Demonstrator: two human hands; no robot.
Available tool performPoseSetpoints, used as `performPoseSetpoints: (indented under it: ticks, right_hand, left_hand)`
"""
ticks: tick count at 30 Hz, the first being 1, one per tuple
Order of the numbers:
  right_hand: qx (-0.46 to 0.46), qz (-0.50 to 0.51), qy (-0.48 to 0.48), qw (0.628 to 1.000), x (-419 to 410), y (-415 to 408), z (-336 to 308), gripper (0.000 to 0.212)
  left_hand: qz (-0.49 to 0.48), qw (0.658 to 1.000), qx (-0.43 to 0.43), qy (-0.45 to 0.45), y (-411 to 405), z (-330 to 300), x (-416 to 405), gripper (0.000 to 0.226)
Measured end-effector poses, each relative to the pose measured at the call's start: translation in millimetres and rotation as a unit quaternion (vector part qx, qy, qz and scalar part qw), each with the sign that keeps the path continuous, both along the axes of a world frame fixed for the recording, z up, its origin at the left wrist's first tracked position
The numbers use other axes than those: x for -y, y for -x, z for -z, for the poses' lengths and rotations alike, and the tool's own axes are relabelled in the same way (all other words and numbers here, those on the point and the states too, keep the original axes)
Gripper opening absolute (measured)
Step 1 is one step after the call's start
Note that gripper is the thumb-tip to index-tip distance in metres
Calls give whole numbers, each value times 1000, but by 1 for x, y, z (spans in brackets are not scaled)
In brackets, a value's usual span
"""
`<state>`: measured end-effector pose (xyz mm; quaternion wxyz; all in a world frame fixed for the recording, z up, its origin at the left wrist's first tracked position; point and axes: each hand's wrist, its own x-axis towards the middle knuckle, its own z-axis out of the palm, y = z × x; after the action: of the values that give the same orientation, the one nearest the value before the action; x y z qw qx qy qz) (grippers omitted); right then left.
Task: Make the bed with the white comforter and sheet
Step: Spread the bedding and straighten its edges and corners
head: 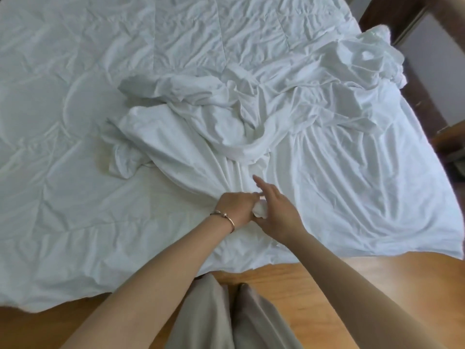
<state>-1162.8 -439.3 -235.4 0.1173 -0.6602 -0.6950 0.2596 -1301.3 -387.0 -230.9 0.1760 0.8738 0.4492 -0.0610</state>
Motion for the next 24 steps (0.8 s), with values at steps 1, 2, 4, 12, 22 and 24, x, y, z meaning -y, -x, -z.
performPoseSetpoints:
  ticks: [1,2,4,12,22,24]
  right_hand:
    - [-2,2,28,1000,-6,11,-2,82]
    - [16,0,64,998,-12,20,-3,69]
    - [71,-23,110,991,-19,36,-3,46]
    - [-116,138,162,970,-20,68,-18,16]
    - [75,209,185,957,-9,64,-24,30]
    - [74,169,74,980,-12,94,-23,89]
  left_hand:
    - [-6,1000,23,16,9,6,2,38]
    - [-12,998,49,36,22,11,0,40]
    - [9,994,87,73,51,18,-7,38]
    - [47,994,52,86,138,32,-65,43]
    - [-135,991,11,22,143,-3,-103,15]
    - [-62,998,13,32,117,-32,-76,22]
